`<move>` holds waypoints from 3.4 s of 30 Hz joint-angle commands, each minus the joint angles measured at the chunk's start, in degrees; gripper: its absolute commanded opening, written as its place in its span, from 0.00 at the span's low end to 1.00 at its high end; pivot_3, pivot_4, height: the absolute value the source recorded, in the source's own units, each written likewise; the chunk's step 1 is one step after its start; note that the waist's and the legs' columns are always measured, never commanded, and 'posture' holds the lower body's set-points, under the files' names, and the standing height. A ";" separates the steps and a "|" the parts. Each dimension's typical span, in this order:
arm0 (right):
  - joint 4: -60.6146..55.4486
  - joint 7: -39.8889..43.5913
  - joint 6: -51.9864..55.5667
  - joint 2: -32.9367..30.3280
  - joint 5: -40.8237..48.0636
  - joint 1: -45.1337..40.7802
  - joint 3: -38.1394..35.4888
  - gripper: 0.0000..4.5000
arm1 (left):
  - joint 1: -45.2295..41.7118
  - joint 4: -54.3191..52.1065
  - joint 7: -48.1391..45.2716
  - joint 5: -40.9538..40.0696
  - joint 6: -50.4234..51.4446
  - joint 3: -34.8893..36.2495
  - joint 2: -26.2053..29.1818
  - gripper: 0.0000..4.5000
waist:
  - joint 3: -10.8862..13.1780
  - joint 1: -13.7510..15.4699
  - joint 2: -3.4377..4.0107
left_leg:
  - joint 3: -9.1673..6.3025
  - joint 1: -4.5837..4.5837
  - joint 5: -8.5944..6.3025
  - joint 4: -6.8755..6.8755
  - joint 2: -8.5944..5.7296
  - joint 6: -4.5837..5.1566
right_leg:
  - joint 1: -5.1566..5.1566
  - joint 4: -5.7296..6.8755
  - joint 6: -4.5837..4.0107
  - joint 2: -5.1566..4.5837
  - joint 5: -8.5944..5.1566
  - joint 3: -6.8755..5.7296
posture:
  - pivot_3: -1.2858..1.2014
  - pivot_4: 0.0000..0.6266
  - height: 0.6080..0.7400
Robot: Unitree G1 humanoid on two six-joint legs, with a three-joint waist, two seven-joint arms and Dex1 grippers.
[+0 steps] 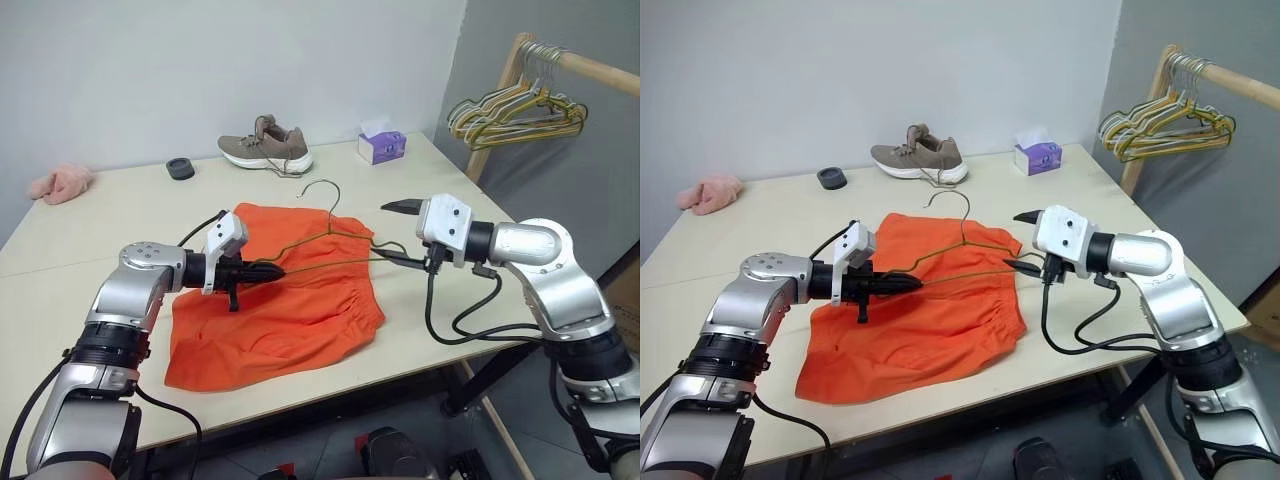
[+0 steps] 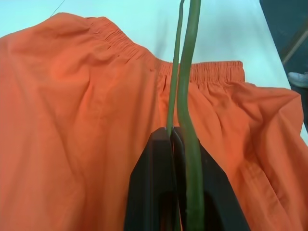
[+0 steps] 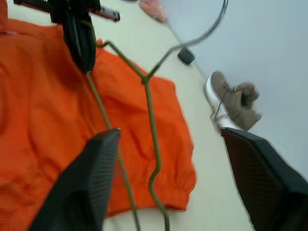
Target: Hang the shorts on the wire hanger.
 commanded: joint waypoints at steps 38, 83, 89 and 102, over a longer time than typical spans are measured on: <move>13.55 11.52 11.95 -0.76 -6.27 -7.21 14.10 0.00 | 2.81 -12.39 1.32 -6.02 4.37 4.41 1.66 0.36 | -0.02 -0.06 0.03 | -0.04 -0.01 0.03 0.04 -0.01 0.05 | 0.01 0.03 0.01 -0.01 0.00 -0.04 | 0.39 0.00 1.00; 7.54 -8.83 54.15 -0.71 14.53 7.80 -6.38 0.00 | 23.25 -20.39 6.41 -8.66 -1.80 9.33 3.59 0.77 | -0.22 0.15 0.21 | 0.26 0.03 0.07 0.06 -0.01 0.12 | 0.01 0.03 -0.02 0.06 0.11 0.06 | 0.39 0.00 1.00; 5.84 -4.49 55.39 -5.30 18.72 5.97 -4.95 0.00 | 23.59 -21.78 7.24 -9.00 -1.45 9.07 3.20 0.77 | -0.21 0.56 0.24 | 0.27 -0.03 0.07 0.05 -0.02 0.13 | -0.01 -0.03 -0.02 0.05 0.11 0.07 | 0.39 0.00 1.00; 17.96 -4.67 55.49 -2.64 18.41 -2.62 3.64 0.00 | 21.32 -21.38 7.90 -8.24 -2.23 7.67 2.35 0.77 | -0.20 0.44 0.25 | 0.31 -0.01 0.07 0.05 -0.03 0.13 | -0.03 -0.01 -0.01 0.09 0.11 0.10 | 0.40 0.00 1.00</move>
